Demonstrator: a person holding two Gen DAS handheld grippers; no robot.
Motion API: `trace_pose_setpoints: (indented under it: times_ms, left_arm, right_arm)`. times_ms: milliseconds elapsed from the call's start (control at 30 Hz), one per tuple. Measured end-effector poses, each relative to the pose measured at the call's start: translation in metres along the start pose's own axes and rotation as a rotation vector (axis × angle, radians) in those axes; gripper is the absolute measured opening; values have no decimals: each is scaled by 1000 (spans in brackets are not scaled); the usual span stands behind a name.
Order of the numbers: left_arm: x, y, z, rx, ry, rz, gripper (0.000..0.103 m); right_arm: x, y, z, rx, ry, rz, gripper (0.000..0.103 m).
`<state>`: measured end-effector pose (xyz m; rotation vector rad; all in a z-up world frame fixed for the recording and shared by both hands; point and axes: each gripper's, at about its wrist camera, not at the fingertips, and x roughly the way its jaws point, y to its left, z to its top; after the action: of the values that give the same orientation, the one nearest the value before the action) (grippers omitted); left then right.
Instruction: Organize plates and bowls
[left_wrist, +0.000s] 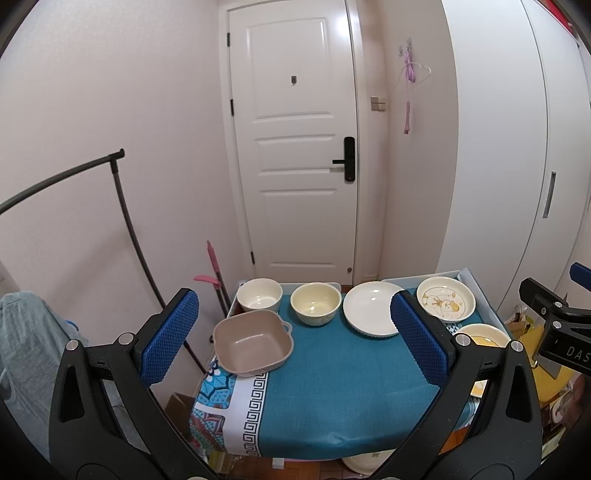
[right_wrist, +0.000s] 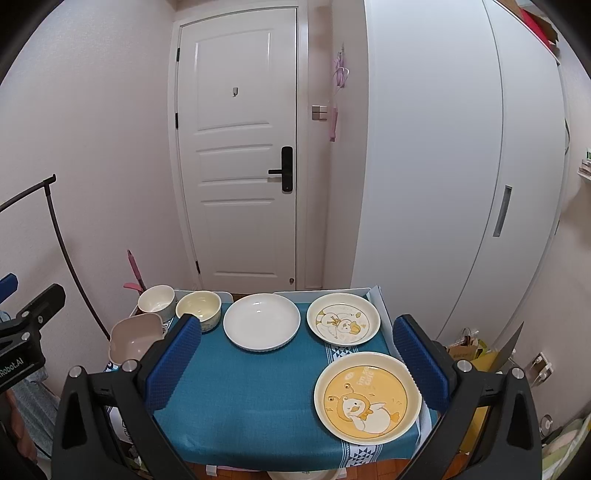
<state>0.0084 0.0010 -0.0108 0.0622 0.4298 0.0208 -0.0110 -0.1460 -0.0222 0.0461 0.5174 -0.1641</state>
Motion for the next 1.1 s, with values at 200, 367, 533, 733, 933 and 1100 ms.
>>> trace_pose_setpoints:
  times_ms: [200, 367, 533, 733, 933, 1100]
  left_arm:
    - [-1, 0, 0, 0, -1, 0, 103]
    - [-1, 0, 0, 0, 0, 0, 103]
    - [-1, 1, 1, 1, -2, 3, 103]
    - [1, 2, 4, -1, -2, 3, 103]
    - [1, 2, 6, 8, -4, 22, 103]
    - [2, 3, 8, 6, -5, 23, 103]
  right_arm:
    - [0, 0, 0, 1, -3, -1, 103]
    - [-2, 0, 0, -1, -7, -3, 103]
    - [-2, 0, 0, -1, -7, -5, 103]
    - [-1, -1, 1, -1, -9, -11, 103]
    - [-2, -1, 3, 0, -12, -15, 103]
    - [-3, -1, 4, 1, -14, -14, 103]
